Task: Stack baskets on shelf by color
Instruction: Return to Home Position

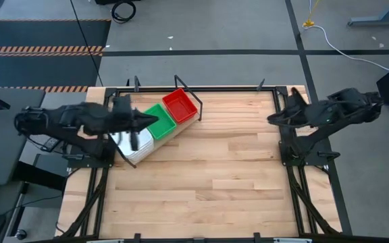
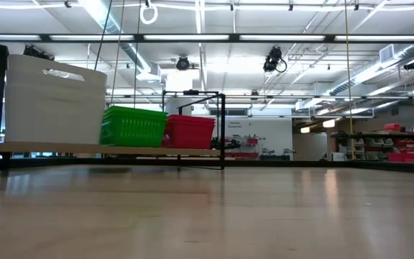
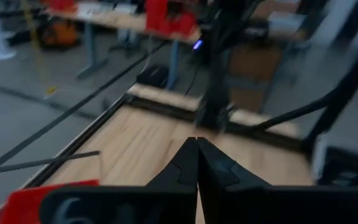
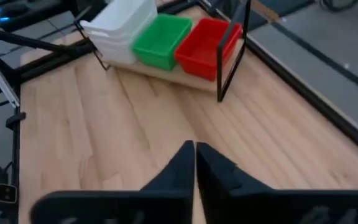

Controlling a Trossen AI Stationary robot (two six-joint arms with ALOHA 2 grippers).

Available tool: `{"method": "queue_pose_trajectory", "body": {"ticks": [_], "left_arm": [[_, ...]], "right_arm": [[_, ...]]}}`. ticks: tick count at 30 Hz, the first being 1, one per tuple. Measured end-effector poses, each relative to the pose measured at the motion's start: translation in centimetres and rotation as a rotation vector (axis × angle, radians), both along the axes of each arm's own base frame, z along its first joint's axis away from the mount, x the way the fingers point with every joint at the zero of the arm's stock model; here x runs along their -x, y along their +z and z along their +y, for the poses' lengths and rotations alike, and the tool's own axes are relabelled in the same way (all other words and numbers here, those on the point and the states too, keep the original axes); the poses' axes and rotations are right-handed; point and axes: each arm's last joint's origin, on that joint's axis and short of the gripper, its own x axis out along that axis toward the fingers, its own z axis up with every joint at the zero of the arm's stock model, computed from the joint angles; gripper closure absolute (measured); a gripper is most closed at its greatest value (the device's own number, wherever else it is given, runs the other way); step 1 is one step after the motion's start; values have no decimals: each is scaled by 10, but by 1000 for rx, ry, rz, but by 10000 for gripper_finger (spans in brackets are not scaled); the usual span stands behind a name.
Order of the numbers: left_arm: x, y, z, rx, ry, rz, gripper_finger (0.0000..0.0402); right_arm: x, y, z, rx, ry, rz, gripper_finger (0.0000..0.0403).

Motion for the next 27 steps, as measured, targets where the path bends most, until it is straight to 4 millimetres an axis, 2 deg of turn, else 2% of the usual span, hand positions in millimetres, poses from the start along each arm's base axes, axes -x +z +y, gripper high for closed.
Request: {"method": "queue_pose_trajectory", "body": {"ticks": [6,10,15,18,21,24,27], "left_arm": [[42,-45,8,17,-65,-173,400],[72,-63,14,25,-67,-266,400],[104,-72,20,15,-74,-344,401],[119,-78,23,2,-74,-353,401],[130,-88,25,2,-73,-361,401],[141,-96,27,8,-72,-402,401],[151,-106,29,14,-70,-438,401]], "right_arm": [[28,7,-11,21,29,-96,385],[44,10,-18,3,-14,-171,398],[55,8,-24,13,-69,-255,398],[50,-7,-22,48,-69,-286,399],[42,-34,-19,43,-58,-326,400],[35,-60,-15,-1,-18,-411,400],[33,-77,-14,-4,-5,-528,401]]}}
